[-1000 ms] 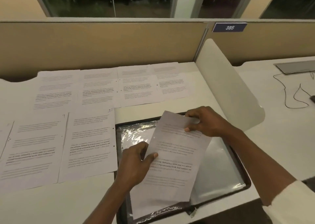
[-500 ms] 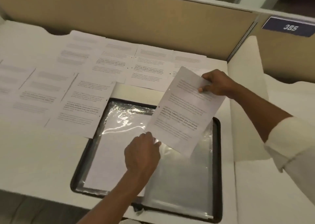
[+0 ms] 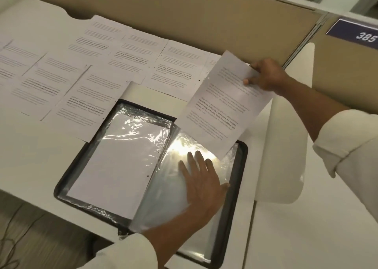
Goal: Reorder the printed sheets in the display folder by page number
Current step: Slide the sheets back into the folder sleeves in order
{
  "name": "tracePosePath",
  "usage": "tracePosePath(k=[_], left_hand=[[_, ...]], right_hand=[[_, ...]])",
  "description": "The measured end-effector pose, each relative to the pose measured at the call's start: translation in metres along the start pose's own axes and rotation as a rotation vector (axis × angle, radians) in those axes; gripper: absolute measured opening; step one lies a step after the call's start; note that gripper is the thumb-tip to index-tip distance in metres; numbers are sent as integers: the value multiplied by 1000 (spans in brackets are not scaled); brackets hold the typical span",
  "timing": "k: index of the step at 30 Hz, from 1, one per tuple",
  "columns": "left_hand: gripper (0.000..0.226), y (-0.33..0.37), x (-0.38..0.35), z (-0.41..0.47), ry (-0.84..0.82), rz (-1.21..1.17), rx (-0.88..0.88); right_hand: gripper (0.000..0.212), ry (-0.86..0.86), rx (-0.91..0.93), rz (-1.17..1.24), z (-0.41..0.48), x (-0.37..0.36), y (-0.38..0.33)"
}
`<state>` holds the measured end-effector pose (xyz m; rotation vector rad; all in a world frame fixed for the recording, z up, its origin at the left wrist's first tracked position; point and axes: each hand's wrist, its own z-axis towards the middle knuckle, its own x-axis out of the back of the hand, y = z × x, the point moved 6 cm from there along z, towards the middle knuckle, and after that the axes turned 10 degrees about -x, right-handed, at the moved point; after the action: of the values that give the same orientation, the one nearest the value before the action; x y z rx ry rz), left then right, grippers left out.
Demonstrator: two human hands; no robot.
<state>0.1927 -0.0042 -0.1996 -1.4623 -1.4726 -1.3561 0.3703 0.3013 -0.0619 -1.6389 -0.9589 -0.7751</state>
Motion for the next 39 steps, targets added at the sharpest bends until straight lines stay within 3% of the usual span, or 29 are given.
tracePosePath(k=[6,11,13,16,24,34,39], left_hand=[[87,1,-2,1,36,-17,50],[71,8,2,5,-79,6,27],[51,11,6,4,-48,-17,4],[14,8,19,1,160,-113,1],[46,-18,51,-8,425,-259,175],[20,-33,56,-16,484,-301,242],[40,-35,65,-13,457,-315,256]], right_hand=[[26,-8,-33,103,31,20,22],[41,-46,-46,144,49,23,36],[41,-83,-55,187,54,23,41],[40,-112,-51,209,55,26,41],[28,-127,-68,69,66,58,39],[13,-330,-116,-64,73,71,25],[12,-388,-121,-79,81,59,18]])
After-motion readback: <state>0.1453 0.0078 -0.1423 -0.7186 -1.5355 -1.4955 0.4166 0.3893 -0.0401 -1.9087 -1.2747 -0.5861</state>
